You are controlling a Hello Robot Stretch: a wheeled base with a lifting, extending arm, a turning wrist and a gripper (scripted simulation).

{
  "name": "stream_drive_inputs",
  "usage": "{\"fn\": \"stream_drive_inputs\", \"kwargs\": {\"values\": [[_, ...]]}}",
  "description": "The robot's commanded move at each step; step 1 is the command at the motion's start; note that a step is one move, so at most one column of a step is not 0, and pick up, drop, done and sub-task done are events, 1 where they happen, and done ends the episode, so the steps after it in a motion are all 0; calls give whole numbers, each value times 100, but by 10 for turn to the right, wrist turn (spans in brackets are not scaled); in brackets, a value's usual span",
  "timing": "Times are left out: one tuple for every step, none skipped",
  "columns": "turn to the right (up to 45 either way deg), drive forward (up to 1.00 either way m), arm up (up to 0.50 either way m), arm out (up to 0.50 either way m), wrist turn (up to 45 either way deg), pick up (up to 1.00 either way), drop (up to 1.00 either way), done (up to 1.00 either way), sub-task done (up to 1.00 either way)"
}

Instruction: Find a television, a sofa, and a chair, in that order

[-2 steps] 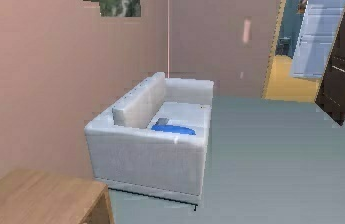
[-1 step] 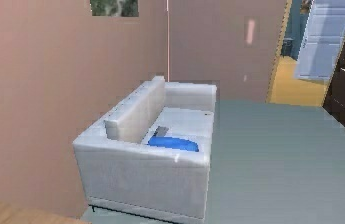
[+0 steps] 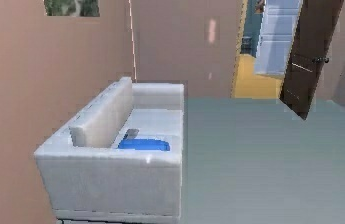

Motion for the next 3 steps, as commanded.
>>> {"fn": "stream_drive_inputs", "kwargs": {"values": [[0, 50, 0, 0, 0, 0, 0, 0, 0], [-150, 0, 0, 0, 0, 0, 0, 0, 0], [0, 0, 0, 0, 0, 0, 0, 0, 100]]}}
